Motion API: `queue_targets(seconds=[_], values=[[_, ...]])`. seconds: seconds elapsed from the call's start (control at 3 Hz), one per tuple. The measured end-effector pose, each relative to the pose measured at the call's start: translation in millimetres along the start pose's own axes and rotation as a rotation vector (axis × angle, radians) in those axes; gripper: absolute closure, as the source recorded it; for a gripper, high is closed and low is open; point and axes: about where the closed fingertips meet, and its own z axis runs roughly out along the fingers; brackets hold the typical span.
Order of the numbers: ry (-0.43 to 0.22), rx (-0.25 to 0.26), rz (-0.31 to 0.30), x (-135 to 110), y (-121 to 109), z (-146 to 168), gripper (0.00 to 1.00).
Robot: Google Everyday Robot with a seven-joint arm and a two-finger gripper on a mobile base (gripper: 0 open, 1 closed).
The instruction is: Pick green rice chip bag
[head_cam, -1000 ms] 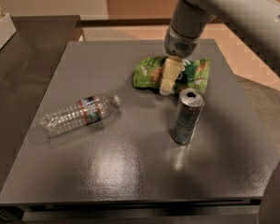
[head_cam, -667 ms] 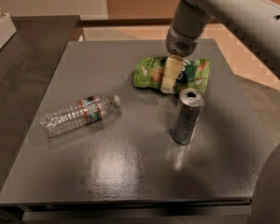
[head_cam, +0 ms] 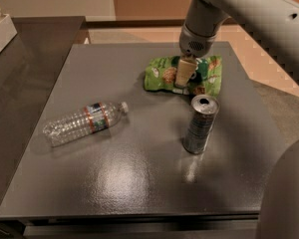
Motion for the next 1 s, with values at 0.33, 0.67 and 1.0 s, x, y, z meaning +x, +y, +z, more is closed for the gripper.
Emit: queue_targets(seconds=[0.33, 0.67, 1.0], values=[[0.000, 0.004, -0.012, 2, -2, -8, 0.64], [-0.018, 0.018, -0.027, 1, -6, -27, 0.88], [-0.056, 0.041, -0.045, -6, -14, -58, 1.00]])
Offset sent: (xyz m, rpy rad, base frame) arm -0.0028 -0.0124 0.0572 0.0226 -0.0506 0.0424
